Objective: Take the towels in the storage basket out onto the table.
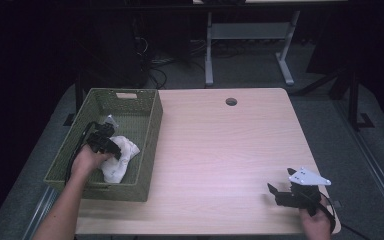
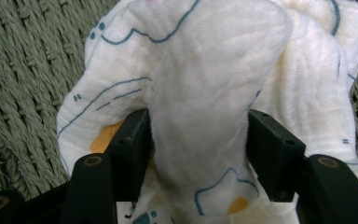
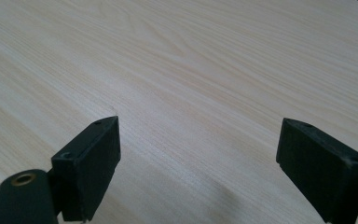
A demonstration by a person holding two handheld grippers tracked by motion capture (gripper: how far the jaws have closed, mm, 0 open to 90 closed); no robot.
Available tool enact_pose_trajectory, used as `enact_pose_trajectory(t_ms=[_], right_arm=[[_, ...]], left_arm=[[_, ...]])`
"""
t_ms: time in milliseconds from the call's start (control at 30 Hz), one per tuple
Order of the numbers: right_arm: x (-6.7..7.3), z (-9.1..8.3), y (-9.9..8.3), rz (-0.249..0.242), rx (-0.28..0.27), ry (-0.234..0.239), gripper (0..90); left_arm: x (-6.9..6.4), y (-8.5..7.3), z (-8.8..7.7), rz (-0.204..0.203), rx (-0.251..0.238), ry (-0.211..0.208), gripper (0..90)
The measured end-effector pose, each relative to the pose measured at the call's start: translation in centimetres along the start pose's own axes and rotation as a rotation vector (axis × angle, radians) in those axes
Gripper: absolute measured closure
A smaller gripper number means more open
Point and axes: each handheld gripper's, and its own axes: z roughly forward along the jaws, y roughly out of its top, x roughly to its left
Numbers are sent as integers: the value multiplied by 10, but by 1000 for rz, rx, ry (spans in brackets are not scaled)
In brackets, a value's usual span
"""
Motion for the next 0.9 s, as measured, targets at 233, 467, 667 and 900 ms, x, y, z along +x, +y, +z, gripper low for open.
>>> enact_pose_trajectory(t_ms=[233, 467, 667, 900], right_arm=[[3, 2, 0, -10, 13, 6, 132], [4, 3, 0, -10, 16, 4, 132], [6, 5, 1, -20, 18, 4, 132], [6, 6, 1, -13, 22, 0, 132]], left_arm=[[-3, 0, -1, 28, -3, 6, 496], [-2, 0, -2, 41, -12, 10, 648], [4, -2, -3, 1, -25, -36, 701], [7, -5, -3, -5, -47, -57, 726]])
